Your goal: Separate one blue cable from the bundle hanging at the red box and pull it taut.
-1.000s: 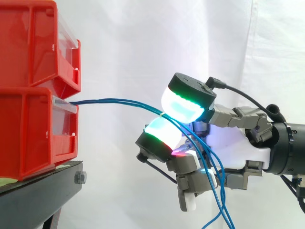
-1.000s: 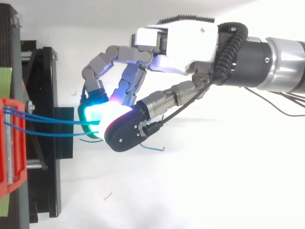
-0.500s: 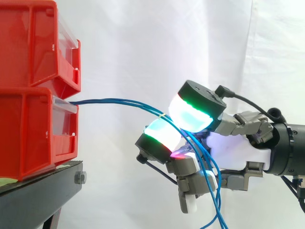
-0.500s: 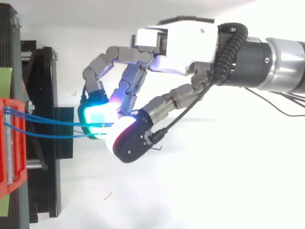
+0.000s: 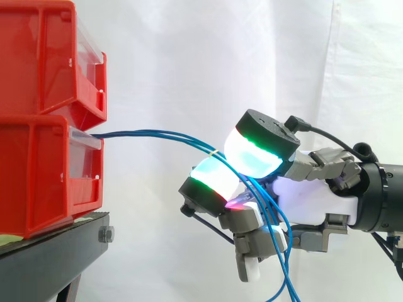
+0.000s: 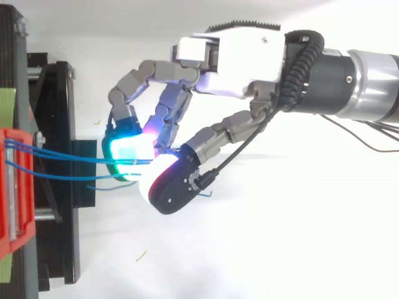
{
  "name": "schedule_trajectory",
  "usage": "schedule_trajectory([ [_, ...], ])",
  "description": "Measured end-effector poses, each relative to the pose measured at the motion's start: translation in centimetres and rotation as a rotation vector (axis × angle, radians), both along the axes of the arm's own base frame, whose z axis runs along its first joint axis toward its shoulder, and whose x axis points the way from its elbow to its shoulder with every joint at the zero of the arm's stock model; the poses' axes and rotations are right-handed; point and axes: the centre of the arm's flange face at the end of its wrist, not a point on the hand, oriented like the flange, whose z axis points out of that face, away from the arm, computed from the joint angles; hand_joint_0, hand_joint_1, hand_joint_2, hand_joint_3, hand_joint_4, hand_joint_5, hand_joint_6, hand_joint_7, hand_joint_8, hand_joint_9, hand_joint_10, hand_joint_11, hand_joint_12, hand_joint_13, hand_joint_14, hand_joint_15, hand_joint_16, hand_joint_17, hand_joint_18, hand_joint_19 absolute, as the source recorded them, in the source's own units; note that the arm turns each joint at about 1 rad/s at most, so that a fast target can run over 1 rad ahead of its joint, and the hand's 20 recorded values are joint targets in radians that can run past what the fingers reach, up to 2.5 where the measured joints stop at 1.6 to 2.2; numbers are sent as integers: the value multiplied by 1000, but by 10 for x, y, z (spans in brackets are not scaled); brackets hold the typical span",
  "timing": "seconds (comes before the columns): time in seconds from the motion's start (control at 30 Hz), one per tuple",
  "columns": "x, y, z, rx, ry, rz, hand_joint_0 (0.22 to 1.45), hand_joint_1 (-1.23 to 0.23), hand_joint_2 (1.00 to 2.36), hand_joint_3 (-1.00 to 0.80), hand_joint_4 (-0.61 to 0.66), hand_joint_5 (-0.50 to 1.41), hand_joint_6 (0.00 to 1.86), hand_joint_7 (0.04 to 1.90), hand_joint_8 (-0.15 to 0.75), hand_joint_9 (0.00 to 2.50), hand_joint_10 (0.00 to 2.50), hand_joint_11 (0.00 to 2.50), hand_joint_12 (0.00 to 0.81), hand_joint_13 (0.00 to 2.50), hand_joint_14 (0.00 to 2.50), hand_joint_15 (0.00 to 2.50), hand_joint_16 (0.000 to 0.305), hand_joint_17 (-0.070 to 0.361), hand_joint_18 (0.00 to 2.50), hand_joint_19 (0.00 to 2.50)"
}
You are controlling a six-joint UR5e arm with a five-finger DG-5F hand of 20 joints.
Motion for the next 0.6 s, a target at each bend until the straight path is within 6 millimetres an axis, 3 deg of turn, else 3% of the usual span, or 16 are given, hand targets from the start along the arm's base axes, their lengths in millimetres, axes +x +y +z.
schedule_trajectory([
  [0.27,0,3,0,0,2,3,787,-979,1000,-500,105,-172,903,1141,373,1052,20,1122,409,1160,25,1110,40,90,1067,597],
  [0.33,0,3,-1,0,3,2,759,-986,1000,-500,105,-172,903,1145,368,1047,20,1126,410,1155,25,1112,40,91,1067,596],
  [0.43,0,3,-1,4,5,2,624,-1041,1000,-500,117,-172,902,1105,370,1039,21,1123,407,1126,26,1107,41,91,1067,612],
  [0.6,0,3,-1,10,7,3,511,-983,1000,-500,164,-158,875,1096,392,1060,19,1126,431,1132,24,1122,44,98,1097,602],
])
